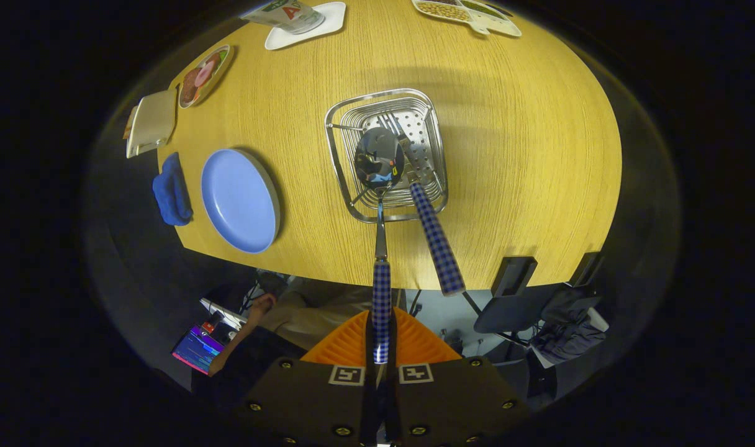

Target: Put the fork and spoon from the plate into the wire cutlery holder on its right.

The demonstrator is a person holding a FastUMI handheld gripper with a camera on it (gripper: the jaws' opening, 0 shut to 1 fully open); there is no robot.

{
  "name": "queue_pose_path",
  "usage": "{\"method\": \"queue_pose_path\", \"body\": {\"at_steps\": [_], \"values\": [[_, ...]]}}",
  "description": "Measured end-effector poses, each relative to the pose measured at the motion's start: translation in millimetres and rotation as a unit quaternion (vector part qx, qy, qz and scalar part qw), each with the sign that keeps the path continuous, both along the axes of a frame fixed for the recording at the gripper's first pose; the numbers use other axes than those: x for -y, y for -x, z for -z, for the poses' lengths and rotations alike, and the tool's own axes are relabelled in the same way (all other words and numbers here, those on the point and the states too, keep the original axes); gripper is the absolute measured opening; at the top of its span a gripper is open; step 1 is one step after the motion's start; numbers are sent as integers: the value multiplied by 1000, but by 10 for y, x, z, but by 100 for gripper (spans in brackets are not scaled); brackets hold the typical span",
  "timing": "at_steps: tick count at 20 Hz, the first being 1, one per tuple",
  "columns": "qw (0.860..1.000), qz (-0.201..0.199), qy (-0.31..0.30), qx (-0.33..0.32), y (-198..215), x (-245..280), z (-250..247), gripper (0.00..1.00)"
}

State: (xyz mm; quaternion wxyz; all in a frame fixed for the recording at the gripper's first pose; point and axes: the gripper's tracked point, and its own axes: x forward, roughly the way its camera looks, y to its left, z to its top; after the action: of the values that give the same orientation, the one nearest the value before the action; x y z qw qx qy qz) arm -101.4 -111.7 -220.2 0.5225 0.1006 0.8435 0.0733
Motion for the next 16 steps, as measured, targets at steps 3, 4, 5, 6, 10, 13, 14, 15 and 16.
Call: {"method": "queue_pose_path", "body": {"at_steps": [3, 4, 5, 6, 10, 13, 14, 15, 16], "values": [[1000, -13, 10, -22, -53, 17, 27, 6], [999, -19, 15, -29, -88, 33, 61, 6], [999, -25, 20, -35, -113, 56, 81, 5], [998, -30, 24, -41, -139, 47, 57, 6], [997, -44, 35, -56, -212, 47, 101, 6], [996, -56, 37, -67, -239, 57, 82, 6], [995, -58, 37, -70, -241, 59, 71, 6], [995, -59, 37, -73, -251, 60, 58, 6], [995, -62, 38, -75, -247, 62, 52, 6]]}}
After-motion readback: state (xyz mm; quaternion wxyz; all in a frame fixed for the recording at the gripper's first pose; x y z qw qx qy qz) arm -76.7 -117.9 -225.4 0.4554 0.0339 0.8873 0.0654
